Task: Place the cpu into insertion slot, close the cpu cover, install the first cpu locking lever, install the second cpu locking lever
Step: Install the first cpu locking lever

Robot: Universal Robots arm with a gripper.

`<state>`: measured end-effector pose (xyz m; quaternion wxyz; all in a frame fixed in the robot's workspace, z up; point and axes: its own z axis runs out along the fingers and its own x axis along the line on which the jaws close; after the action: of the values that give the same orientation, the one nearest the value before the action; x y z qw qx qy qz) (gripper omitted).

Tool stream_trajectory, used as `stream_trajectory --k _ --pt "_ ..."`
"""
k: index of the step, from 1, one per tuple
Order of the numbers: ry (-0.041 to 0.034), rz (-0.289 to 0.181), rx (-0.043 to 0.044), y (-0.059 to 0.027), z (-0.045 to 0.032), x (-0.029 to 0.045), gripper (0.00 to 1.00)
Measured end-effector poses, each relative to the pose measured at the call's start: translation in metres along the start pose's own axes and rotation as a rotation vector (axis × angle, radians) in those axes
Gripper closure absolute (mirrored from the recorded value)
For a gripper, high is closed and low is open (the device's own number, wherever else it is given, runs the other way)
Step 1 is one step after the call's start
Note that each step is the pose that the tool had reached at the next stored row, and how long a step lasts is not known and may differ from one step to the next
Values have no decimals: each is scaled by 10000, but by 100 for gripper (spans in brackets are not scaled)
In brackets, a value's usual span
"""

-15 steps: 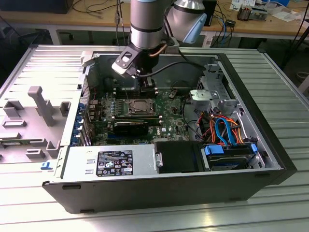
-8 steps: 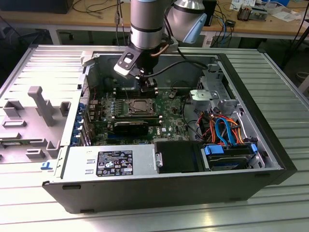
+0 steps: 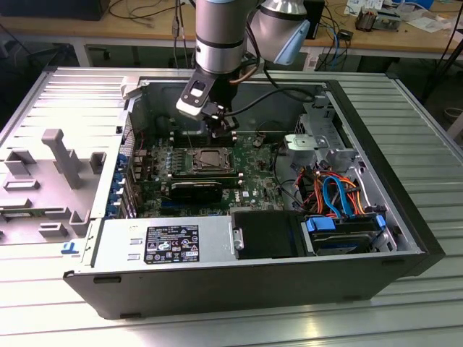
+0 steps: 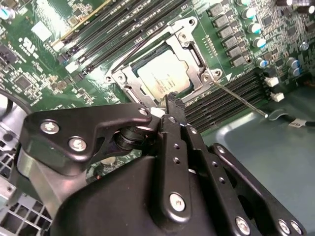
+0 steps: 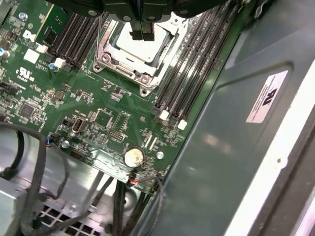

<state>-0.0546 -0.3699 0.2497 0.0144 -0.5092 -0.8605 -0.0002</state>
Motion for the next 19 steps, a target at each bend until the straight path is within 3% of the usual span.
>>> stream_trajectory --k 7,19 --pt "-17 -1168 30 0 0 0 89" --pt "-33 -2308 58 0 0 0 89"
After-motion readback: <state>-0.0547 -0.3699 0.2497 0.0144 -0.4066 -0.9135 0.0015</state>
